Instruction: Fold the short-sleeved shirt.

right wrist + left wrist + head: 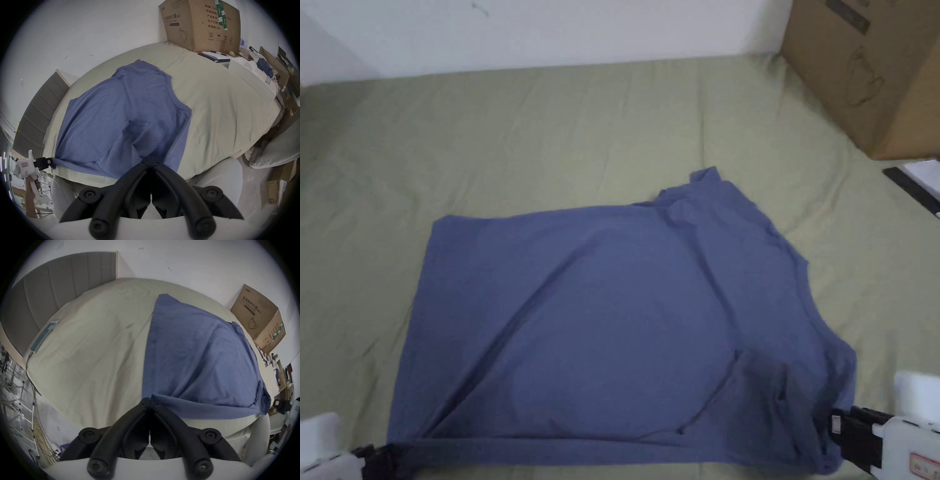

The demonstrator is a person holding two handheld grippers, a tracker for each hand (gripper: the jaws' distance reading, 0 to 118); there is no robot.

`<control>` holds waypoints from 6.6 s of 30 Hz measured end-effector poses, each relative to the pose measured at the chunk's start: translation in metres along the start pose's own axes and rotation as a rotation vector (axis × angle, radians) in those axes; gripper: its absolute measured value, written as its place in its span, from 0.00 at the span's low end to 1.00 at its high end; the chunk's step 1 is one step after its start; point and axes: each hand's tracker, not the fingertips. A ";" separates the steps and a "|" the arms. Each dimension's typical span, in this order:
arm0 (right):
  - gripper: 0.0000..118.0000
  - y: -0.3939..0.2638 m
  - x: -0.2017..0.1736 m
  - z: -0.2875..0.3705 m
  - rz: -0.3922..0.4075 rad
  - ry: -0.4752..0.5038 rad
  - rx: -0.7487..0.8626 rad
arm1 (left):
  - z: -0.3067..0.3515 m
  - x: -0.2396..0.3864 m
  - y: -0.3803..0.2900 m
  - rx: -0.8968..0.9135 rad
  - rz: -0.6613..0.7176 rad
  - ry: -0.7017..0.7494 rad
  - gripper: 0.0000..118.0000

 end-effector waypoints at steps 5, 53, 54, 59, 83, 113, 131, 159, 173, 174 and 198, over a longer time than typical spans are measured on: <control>0.98 -0.006 0.009 -0.008 0.072 -0.061 -0.026 | 0.011 0.007 -0.007 0.015 -0.058 0.045 0.00; 0.80 0.145 0.010 -0.102 0.127 -0.060 -0.056 | -0.024 0.041 0.110 0.060 -0.139 0.035 0.96; 0.79 0.142 0.008 -0.093 0.142 -0.069 -0.043 | -0.014 0.040 0.107 0.061 -0.133 0.045 0.96; 0.03 0.114 -0.004 -0.041 0.183 -0.026 0.024 | 0.041 0.020 0.064 0.137 -0.062 -0.047 0.45; 1.00 0.061 0.026 -0.047 -0.072 -0.028 -0.035 | -0.040 0.004 0.051 -0.004 0.047 -0.040 0.04; 0.21 0.003 0.025 -0.044 -0.017 -0.089 -0.210 | 0.012 -0.012 -0.001 -0.074 -0.153 0.019 0.05; 0.00 0.108 -0.008 -0.032 0.008 0.034 0.013 | 0.029 0.037 0.080 0.242 -0.068 -0.101 0.00; 0.00 0.297 -0.017 -0.279 0.300 -0.110 -0.346 | -0.072 0.064 0.179 0.124 -0.052 -0.027 0.62; 0.00 0.289 -0.026 -0.263 0.216 -0.082 -0.337 | -0.220 0.070 0.268 -0.072 -0.143 0.162 0.45; 0.00 0.289 -0.026 -0.262 0.218 -0.084 -0.338 | -0.208 0.073 0.266 0.067 -0.158 0.142 0.44; 0.00 0.190 0.019 -0.034 0.289 0.062 -0.127 | 0.040 0.009 0.147 0.180 -0.194 -0.094 0.02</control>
